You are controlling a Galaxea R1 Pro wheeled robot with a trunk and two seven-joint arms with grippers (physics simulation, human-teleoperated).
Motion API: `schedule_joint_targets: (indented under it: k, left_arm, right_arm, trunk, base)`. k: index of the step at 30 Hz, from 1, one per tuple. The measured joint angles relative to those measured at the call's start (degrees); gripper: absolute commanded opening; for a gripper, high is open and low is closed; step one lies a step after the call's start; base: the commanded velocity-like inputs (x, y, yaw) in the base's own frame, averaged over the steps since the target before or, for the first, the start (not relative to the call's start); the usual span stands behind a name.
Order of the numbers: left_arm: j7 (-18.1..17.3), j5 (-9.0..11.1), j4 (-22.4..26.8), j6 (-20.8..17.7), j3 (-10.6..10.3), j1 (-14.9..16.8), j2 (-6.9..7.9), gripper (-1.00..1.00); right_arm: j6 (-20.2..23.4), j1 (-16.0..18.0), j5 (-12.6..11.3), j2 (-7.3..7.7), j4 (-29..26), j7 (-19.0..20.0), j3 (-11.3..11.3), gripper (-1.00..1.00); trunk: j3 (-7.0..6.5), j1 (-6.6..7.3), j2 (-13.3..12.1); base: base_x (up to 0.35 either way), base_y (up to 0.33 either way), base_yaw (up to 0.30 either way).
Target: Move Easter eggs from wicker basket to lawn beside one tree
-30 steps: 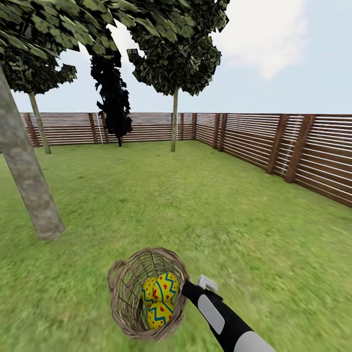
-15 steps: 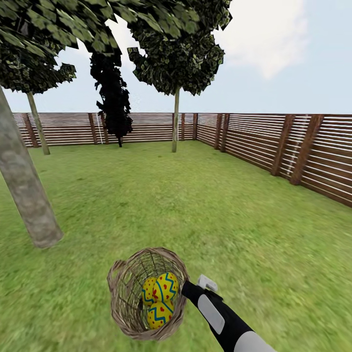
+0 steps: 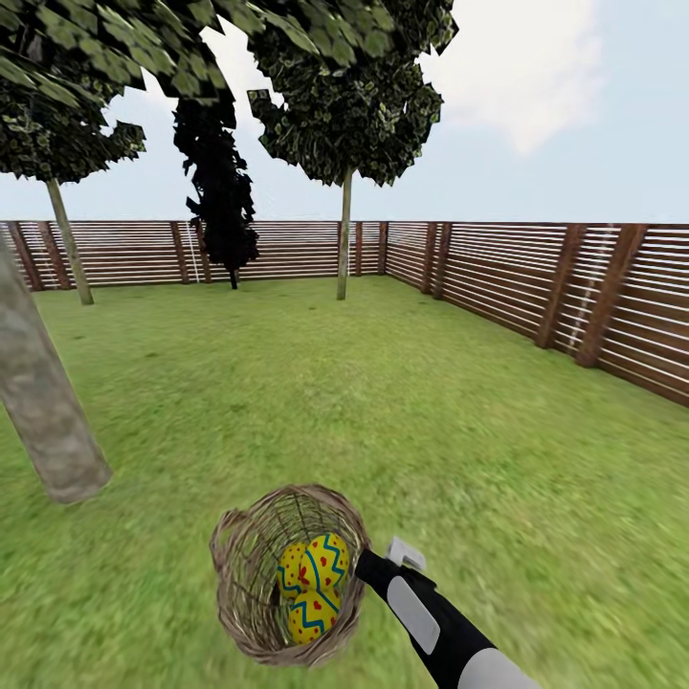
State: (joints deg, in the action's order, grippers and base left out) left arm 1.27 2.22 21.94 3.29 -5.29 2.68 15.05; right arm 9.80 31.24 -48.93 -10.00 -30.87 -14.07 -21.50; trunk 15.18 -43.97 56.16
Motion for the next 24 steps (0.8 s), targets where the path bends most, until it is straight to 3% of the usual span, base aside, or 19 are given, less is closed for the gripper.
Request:
schedule_joint_targets:
  k: [12,24]
  left_arm:
    - [0.1,0.0,0.1,0.0,0.2,0.0,0.00,1.00]
    - [0.9,0.6,1.3,0.0,0.9,0.1,0.71,1.00]
  right_arm:
    - [0.0,0.0,-0.1,0.00,0.0,0.0,0.0,-1.00]
    - [0.0,0.0,0.0,0.00,0.0,0.0,0.0,-1.00]
  trunk:
    - [0.00,-0.01,0.0]
    - [0.00,-0.03,0.0]
  base:
    - [0.313,-0.087,0.000]
    - [0.023,-0.018,0.000]
